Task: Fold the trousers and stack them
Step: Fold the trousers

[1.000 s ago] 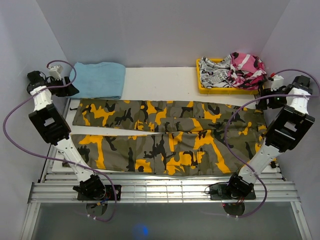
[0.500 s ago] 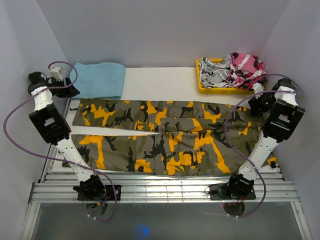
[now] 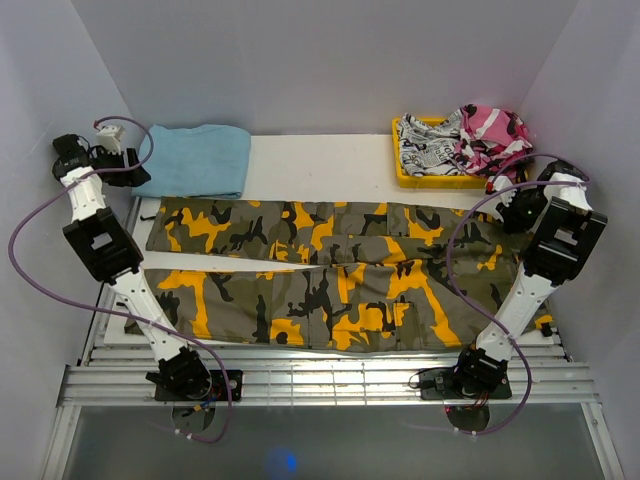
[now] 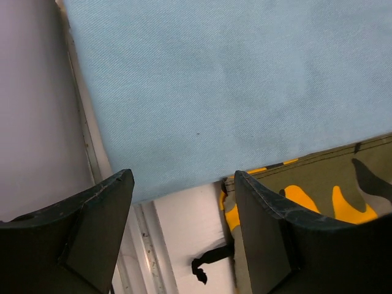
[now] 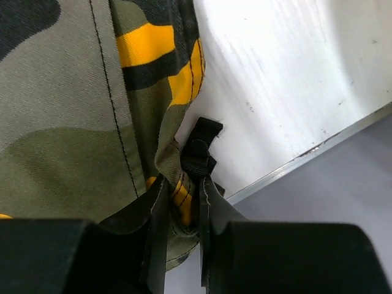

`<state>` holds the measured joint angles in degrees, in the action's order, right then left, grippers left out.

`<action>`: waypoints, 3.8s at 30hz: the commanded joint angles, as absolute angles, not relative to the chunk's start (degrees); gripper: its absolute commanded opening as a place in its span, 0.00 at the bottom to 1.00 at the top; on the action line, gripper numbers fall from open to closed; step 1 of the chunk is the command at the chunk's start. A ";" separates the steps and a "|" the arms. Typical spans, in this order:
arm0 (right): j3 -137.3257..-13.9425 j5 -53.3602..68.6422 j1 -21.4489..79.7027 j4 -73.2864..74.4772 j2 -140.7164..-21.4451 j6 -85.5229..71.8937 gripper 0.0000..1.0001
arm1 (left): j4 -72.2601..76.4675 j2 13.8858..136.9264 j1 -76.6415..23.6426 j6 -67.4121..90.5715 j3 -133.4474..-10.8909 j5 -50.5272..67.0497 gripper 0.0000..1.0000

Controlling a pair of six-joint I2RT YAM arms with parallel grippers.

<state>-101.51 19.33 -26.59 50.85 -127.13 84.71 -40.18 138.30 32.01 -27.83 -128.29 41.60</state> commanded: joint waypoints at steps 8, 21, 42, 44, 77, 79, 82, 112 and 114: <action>-98.44 19.78 -24.87 51.94 -120.85 87.72 0.08 | -42.72 139.13 30.76 -39.29 -124.64 45.62 0.72; -97.56 19.16 -24.70 51.68 -120.50 87.10 0.08 | -43.51 142.38 29.53 -39.29 -121.11 47.29 0.70; -98.26 21.88 -25.84 52.12 -114.62 85.69 0.08 | -43.69 134.05 32.25 -35.16 -121.55 64.77 0.00; -98.35 23.37 -26.98 52.64 -112.51 86.13 0.08 | -42.37 132.11 33.48 -35.77 -120.94 65.30 0.00; -61.79 36.22 -65.11 69.33 -79.63 141.82 0.08 | -80.42 100.29 70.48 -101.86 -78.33 66.83 0.00; -60.04 34.90 -68.11 70.05 -80.15 144.39 0.08 | -80.51 100.11 71.89 -102.92 -77.52 64.70 0.00; -57.23 32.96 -71.89 71.10 -80.51 151.24 0.08 | -80.60 99.50 74.53 -106.07 -74.81 61.01 0.00; -46.65 16.17 -45.45 31.82 -91.05 113.76 0.08 | -36.13 112.76 50.98 -56.98 -71.26 33.58 0.00; -48.68 16.70 -42.55 31.03 -92.89 110.23 0.08 | -35.77 115.03 49.84 -53.89 -74.08 32.96 0.00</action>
